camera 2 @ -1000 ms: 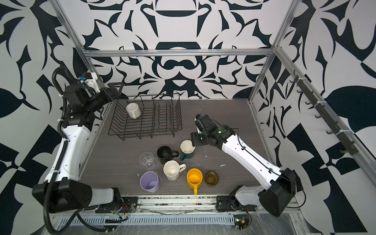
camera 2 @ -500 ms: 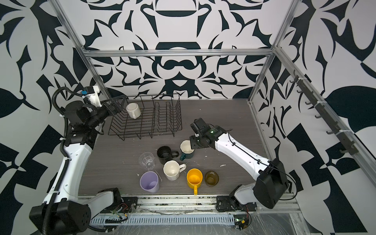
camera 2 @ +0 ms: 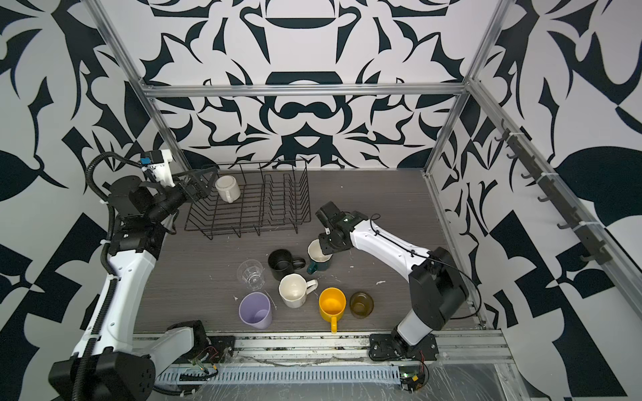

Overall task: Load cups into a dish rack
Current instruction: Pick up the cup from the center of the table.

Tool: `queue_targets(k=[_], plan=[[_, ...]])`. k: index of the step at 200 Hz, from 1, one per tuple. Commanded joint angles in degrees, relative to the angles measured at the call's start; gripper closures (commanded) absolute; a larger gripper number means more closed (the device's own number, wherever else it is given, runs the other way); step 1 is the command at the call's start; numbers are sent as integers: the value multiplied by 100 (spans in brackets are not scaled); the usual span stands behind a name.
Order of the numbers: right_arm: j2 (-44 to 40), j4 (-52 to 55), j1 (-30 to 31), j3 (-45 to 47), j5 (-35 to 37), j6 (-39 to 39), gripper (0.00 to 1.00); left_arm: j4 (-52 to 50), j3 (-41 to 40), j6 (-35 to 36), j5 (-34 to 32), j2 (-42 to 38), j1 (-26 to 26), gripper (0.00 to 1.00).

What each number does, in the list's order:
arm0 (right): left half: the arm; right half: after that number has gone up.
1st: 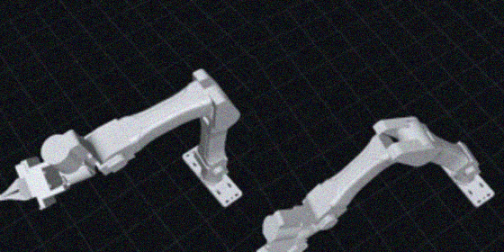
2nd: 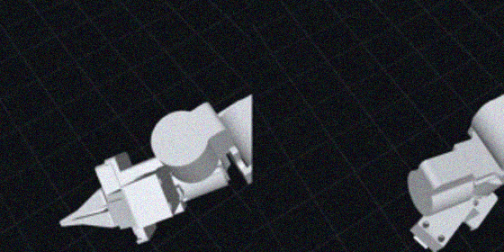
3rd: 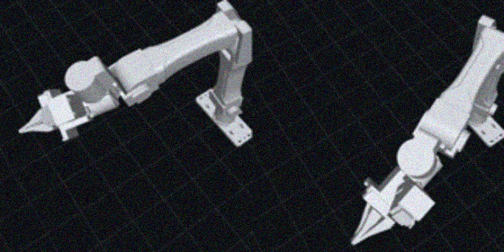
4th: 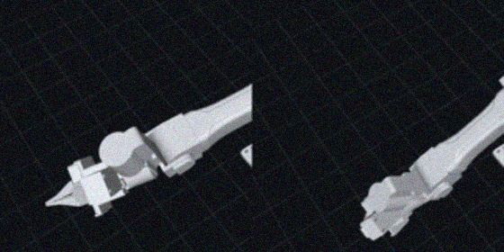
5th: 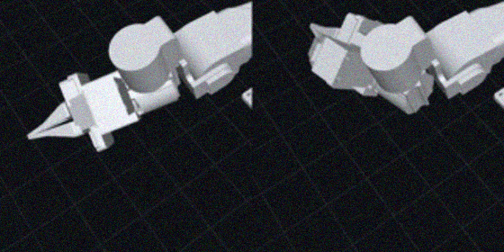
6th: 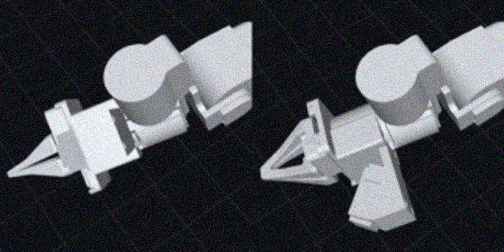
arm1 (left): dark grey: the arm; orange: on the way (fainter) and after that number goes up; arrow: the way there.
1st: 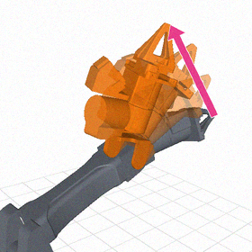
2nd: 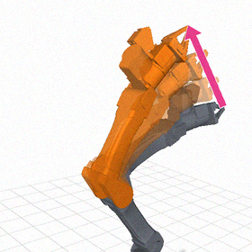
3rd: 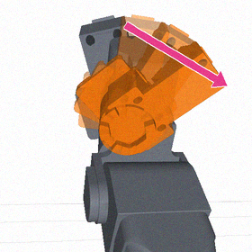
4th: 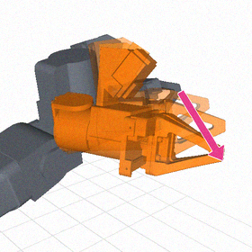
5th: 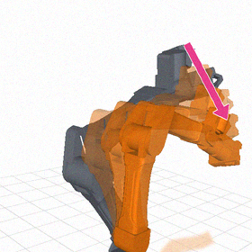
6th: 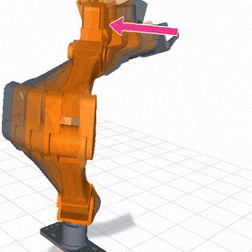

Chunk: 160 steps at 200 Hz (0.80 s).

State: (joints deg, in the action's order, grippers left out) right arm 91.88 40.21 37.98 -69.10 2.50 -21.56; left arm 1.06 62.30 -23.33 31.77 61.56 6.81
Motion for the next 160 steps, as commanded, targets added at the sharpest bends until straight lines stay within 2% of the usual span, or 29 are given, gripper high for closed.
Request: queue_targets(k=[1, 54, 105, 131, 160], plan=[[111, -116, 27, -317, 110, 293, 59, 52, -60, 101, 155, -75, 30, 1], [392, -54, 31, -429, 188, 472, 76, 69, -105, 152, 128, -119, 28, 1], [283, 144, 20, -430, 414, 548, 91, 130, -171, 158, 77, -152, 21, 1], [159, 339, 17, -420, 564, 540, 98, 395, -367, 84, -150, -223, 22, 1], [-98, 488, -103, -318, 613, 445, 100, 622, -491, 16, -270, -300, 22, 1]])
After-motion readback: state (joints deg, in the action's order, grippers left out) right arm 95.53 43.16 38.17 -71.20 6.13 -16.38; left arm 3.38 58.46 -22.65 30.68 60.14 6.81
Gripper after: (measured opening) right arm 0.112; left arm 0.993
